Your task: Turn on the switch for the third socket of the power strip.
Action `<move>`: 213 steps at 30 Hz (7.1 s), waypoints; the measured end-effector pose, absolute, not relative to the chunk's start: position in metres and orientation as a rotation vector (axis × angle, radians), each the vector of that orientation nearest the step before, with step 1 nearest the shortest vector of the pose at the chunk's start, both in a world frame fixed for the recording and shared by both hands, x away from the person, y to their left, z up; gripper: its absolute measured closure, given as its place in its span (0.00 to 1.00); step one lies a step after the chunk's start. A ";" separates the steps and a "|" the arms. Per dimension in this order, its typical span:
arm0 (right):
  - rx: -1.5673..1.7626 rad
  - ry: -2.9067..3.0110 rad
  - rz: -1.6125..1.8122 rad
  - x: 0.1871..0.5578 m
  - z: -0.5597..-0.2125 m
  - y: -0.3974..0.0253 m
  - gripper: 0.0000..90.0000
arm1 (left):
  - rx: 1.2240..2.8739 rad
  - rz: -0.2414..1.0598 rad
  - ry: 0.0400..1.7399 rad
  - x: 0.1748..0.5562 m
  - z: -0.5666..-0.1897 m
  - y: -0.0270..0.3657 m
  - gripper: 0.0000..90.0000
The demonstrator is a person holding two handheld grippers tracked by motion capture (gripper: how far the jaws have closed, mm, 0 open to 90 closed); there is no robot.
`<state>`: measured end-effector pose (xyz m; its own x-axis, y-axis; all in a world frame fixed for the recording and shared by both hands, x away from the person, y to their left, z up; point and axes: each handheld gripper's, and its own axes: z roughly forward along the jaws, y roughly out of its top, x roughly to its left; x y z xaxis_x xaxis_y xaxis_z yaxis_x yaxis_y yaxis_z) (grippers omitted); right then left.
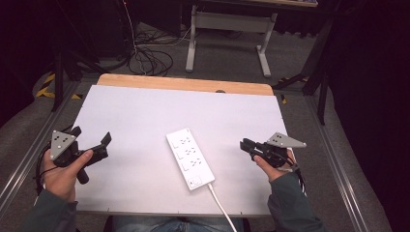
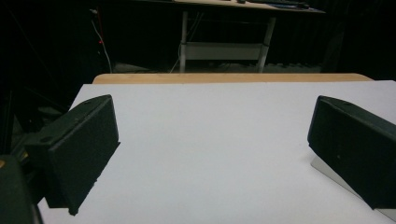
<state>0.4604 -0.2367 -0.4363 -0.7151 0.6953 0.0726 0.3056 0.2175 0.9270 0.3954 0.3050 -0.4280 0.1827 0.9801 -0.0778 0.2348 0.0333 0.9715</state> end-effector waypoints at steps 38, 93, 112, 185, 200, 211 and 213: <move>0.816 2.239 1.487 0.478 -0.438 -0.208 1.00 | 1.411 0.927 1.277 0.385 -0.428 0.313 0.03; 0.689 2.338 1.449 0.497 -0.438 -0.168 1.00 | 1.407 0.943 1.309 0.372 -0.430 0.323 0.03; 0.634 2.379 1.434 0.502 -0.439 -0.148 1.00 | 1.403 0.944 1.312 0.371 -0.430 0.323 0.03; 0.445 2.525 1.404 0.518 -0.447 -0.068 1.00 | 1.405 0.956 1.334 0.359 -0.432 0.331 0.03; 0.427 2.554 1.396 0.521 -0.451 -0.056 1.00 | 1.403 0.956 1.344 0.356 -0.432 0.333 0.03; 0.414 2.583 1.371 0.527 -0.457 -0.042 1.00 | 1.405 0.952 1.338 0.357 -0.432 0.334 0.03; 0.413 2.589 1.372 0.528 -0.457 -0.039 1.00 | 1.399 0.951 1.339 0.356 -0.433 0.334 0.03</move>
<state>0.5278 -0.0391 -0.4573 -0.9448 0.3262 -0.0303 0.1581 0.5352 0.8298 0.3563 0.3337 -0.4326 0.1001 0.9923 -0.0728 0.2581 0.0447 0.9651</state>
